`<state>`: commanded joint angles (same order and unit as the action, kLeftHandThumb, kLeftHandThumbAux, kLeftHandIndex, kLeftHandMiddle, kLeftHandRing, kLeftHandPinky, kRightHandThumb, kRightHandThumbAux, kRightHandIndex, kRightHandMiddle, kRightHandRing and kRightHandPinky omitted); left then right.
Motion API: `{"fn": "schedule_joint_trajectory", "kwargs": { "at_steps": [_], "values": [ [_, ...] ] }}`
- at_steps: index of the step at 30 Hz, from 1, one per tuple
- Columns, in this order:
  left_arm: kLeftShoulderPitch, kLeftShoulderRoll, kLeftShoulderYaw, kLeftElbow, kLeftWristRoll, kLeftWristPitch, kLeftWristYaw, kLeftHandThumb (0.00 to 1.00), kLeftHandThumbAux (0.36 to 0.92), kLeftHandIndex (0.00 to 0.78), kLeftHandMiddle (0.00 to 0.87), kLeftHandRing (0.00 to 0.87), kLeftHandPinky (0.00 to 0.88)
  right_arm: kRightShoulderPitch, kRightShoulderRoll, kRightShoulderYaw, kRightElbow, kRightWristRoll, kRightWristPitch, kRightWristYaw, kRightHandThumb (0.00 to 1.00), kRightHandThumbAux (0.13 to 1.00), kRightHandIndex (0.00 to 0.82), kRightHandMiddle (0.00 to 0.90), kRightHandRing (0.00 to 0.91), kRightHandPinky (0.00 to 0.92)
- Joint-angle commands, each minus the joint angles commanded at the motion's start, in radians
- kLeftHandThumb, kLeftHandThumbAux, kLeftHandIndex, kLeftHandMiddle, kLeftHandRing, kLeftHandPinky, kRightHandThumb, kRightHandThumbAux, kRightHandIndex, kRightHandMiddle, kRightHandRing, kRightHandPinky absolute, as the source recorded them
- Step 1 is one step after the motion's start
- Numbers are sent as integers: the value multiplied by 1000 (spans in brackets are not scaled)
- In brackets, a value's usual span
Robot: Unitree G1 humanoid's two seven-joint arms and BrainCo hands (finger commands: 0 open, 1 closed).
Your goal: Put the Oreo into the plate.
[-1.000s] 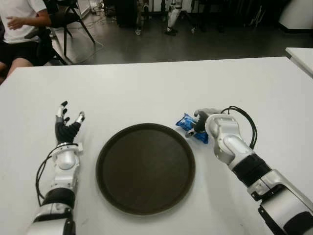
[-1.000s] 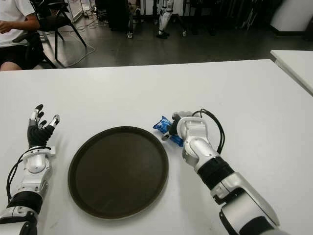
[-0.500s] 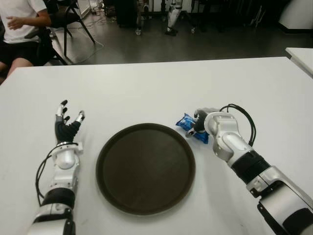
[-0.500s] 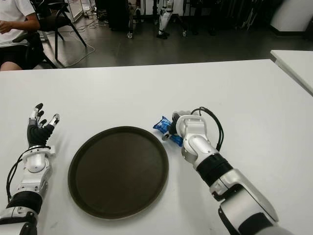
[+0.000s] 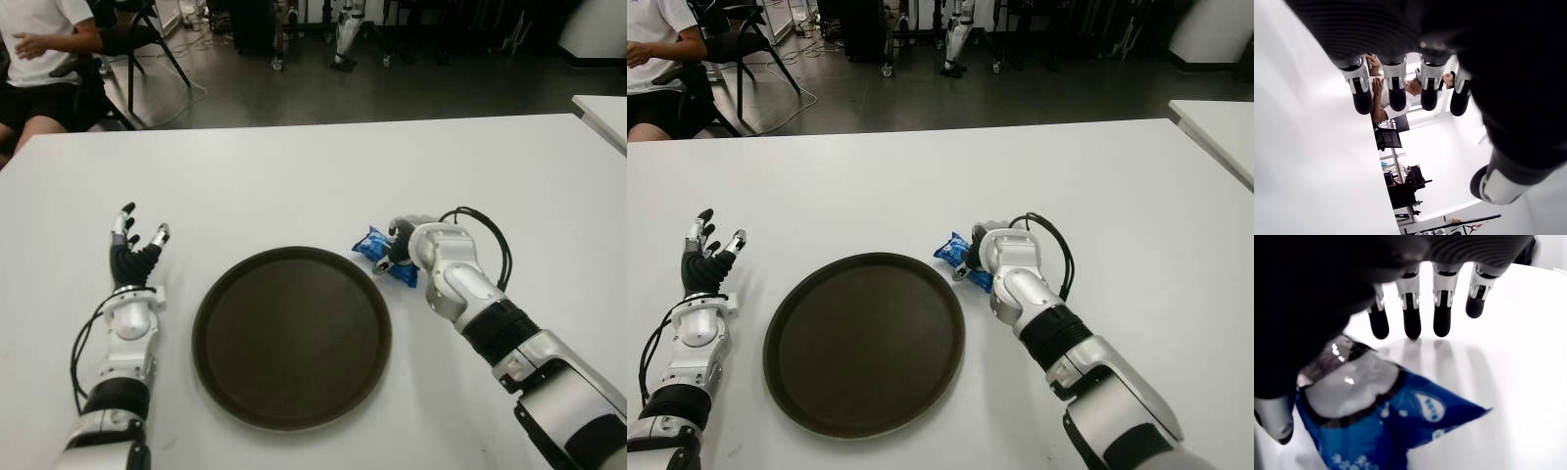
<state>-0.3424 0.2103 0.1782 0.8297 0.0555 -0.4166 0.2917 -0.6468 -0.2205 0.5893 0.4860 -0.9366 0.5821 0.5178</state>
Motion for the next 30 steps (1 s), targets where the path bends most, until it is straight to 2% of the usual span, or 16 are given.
{"fn": "schedule_joint_trajectory", "kwargs": {
  "at_steps": [9, 15, 22, 26, 30],
  "values": [
    [-3, 2, 2, 4, 6, 16, 5, 20, 675, 32, 28, 2, 18, -10, -2, 7, 24, 9, -15, 5, 0, 582, 239, 211, 162, 74],
    [-2, 4, 3, 2, 7, 20, 5, 15, 679, 34, 29, 4, 20, -6, -2, 7, 22, 6, -12, -7, 0, 585, 211, 195, 146, 48],
    [-1, 4, 3, 2, 7, 9, 1, 18, 686, 29, 25, 4, 20, -1, -1, 1, 22, 11, -17, -31, 0, 599, 212, 208, 167, 51],
    [0, 3, 3, 2, 5, 3, -3, 32, 685, 25, 23, 1, 13, 3, 1, -3, 28, 17, -22, -64, 0, 607, 217, 222, 201, 171],
    [1, 3, 2, 0, 5, -7, -7, 33, 692, 24, 18, 0, 10, 20, 12, -22, 58, 32, -47, -183, 0, 607, 199, 226, 232, 260]
  ]
}}
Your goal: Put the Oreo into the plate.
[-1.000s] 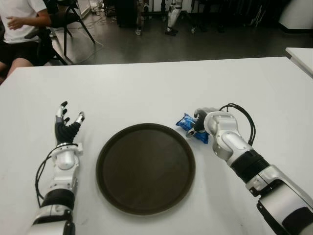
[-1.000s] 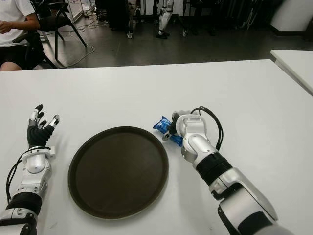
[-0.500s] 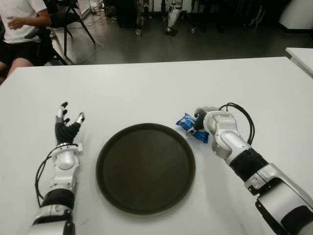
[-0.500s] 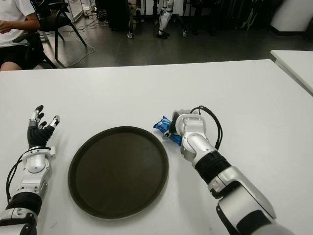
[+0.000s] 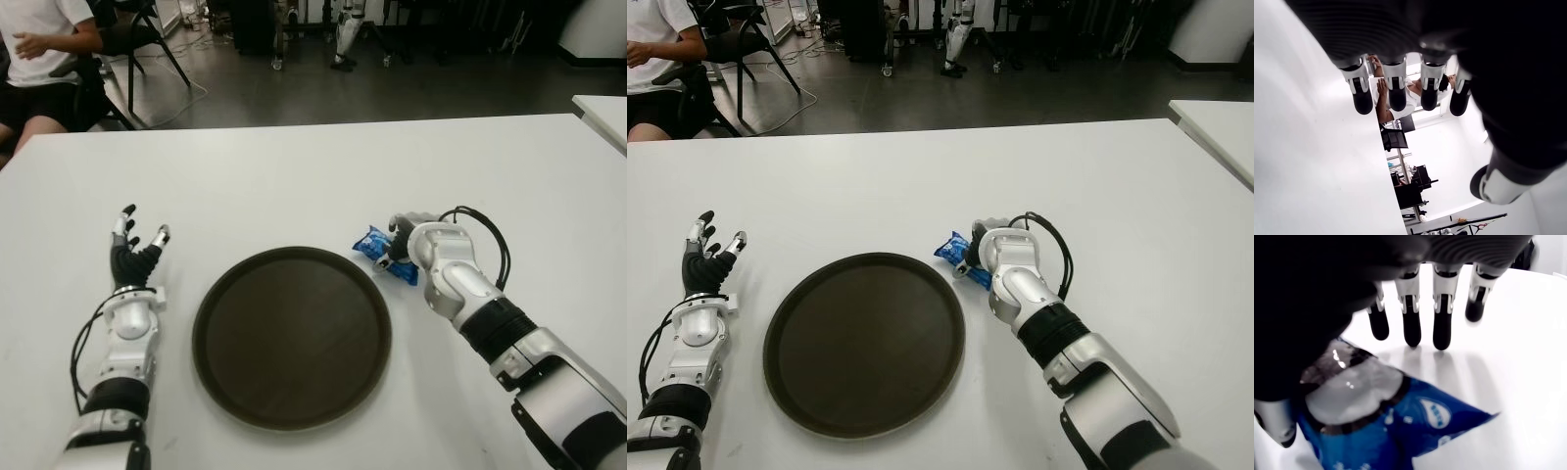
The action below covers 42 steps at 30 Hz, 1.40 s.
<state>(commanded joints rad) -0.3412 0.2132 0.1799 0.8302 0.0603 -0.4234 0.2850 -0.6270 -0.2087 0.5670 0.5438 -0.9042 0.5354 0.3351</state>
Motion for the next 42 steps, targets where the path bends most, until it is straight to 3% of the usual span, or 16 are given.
{"fn": "schedule_joint_trajectory", "kwargs": {
  "at_steps": [6, 12, 13, 14, 17, 19, 26, 32, 42],
  "values": [
    [2, 2, -1, 5, 4, -8, 3, 13, 677, 26, 15, 0, 5, 6, 19, -25, 70, 28, -48, -173, 49, 668, 103, 201, 269, 380],
    [2, 4, -3, 8, 9, -8, 7, 3, 664, 35, 22, 0, 4, 13, 26, -46, 89, 61, -82, -253, 154, 749, 220, 244, 310, 440],
    [2, 4, -3, 8, 10, -9, 8, 2, 659, 37, 21, 0, 2, 16, 27, -49, 89, 67, -89, -265, 345, 743, 290, 332, 395, 513],
    [1, 4, -3, 8, 10, -8, 9, 1, 656, 37, 21, 0, 1, 19, 27, -54, 89, 75, -100, -281, 468, 739, 335, 389, 450, 560],
    [1, 4, -3, 9, 11, -7, 12, 0, 648, 37, 19, 0, 0, 24, 27, -62, 93, 91, -120, -307, 622, 730, 396, 537, 588, 664],
    [1, 3, -2, 8, 11, -7, 12, 1, 652, 34, 16, 0, 0, 25, 27, -67, 96, 97, -128, -319, 661, 727, 412, 607, 644, 696],
    [2, 3, -1, 9, 8, -9, 9, 4, 675, 34, 25, 1, 11, 29, 31, -84, 105, 123, -144, -347, 698, 724, 430, 712, 720, 736],
    [2, 0, 5, 9, -5, -15, -3, 14, 688, 23, 18, 0, 17, 28, 32, -89, 104, 134, -139, -346, 701, 724, 431, 716, 723, 735],
    [0, 0, 5, 13, -2, -22, 6, 13, 662, 33, 24, 0, 3, 30, 29, -90, 97, 151, -140, -349, 702, 723, 433, 734, 737, 735]
  ]
}}
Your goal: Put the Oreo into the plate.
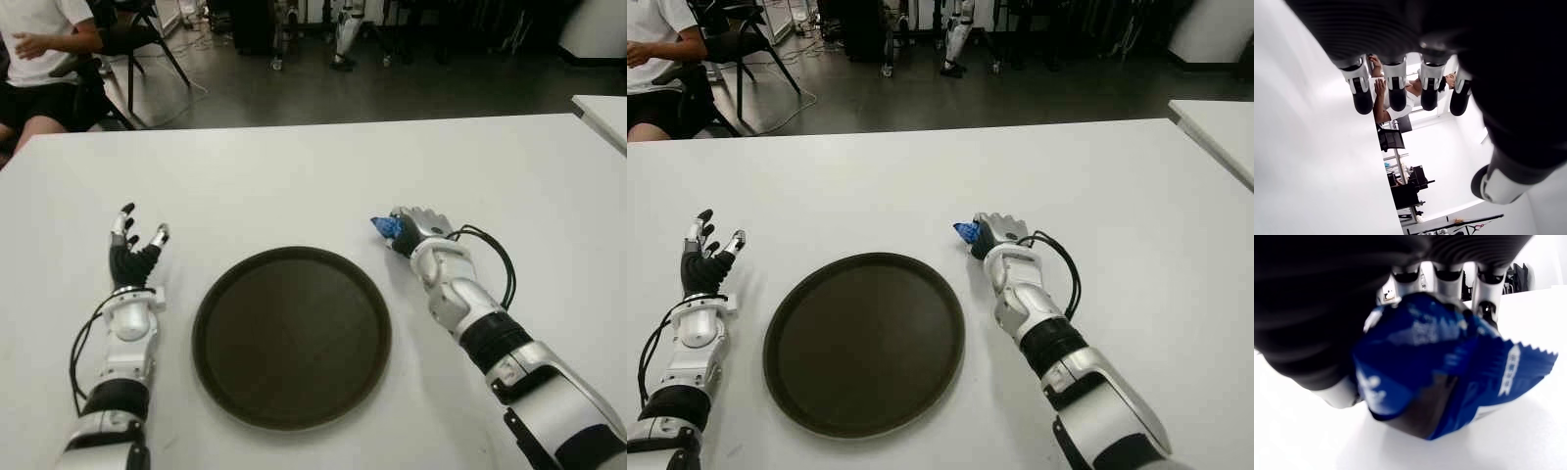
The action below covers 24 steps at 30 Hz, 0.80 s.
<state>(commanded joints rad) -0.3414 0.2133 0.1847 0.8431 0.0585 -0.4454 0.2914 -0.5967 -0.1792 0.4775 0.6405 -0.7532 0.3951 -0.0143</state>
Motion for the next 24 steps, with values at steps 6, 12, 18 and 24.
{"fn": "schedule_joint_trajectory", "kwargs": {
  "at_steps": [6, 12, 18, 24],
  "values": [
    [0, 0, -1, -2, 3, 8, 5, 12, 644, 39, 21, 0, 0, 1, -1, -2, -1, 6, -3, 0, 702, 724, 432, 724, 731, 731],
    [0, -3, 1, -6, -2, 14, 1, 25, 656, 27, 11, 0, 2, -2, -2, -3, -2, 11, 6, 6, 700, 725, 433, 736, 737, 741],
    [1, -5, 0, -12, -2, 17, 1, 30, 672, 23, 8, 0, 4, -2, -3, -2, -4, 8, 10, 1, 700, 724, 433, 747, 745, 746],
    [3, -5, -2, -20, 0, 23, 0, 25, 677, 21, 10, 0, 11, -1, -4, 0, -6, 4, 12, -1, 700, 723, 433, 743, 743, 742]
  ]
}}
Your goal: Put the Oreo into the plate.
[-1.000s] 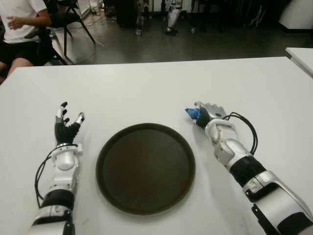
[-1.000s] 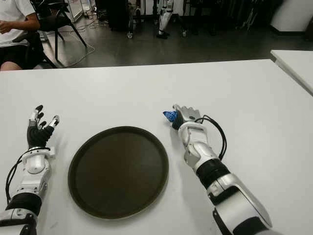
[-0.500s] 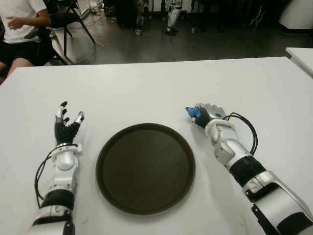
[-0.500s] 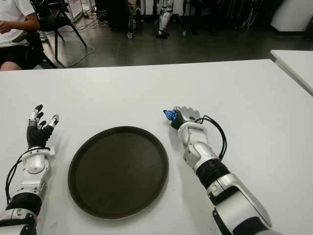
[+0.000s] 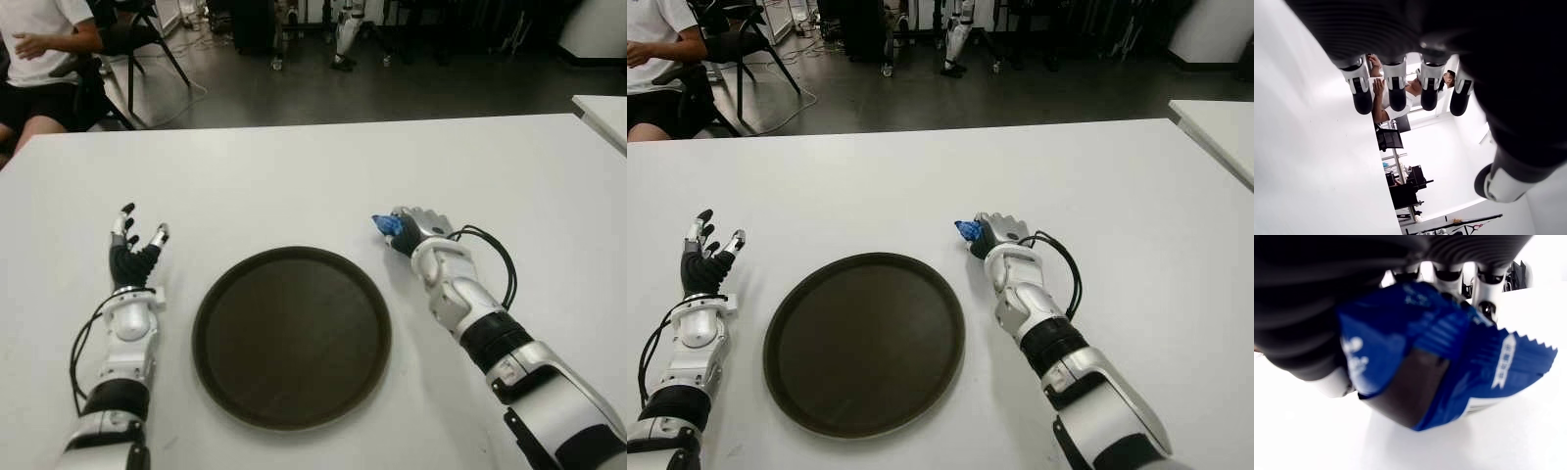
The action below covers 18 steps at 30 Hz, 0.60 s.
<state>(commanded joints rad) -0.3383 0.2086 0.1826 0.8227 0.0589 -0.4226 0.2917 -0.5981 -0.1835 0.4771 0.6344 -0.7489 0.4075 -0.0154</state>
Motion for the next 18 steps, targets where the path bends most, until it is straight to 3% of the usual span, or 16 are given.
{"fn": "schedule_joint_trajectory", "kwargs": {
  "at_steps": [10, 18],
  "values": [
    [5, -1, 0, -10, 0, 9, -2, 35, 663, 26, 17, 0, 8, 10, 6, -19, -3, 12, -15, -46, 703, 721, 435, 752, 752, 753],
    [3, 10, -12, -3, 27, 16, 15, 2, 637, 34, 19, 0, 3, 22, 41, -67, 8, 37, -42, -211, 705, 719, 439, 778, 784, 786]
  ]
}}
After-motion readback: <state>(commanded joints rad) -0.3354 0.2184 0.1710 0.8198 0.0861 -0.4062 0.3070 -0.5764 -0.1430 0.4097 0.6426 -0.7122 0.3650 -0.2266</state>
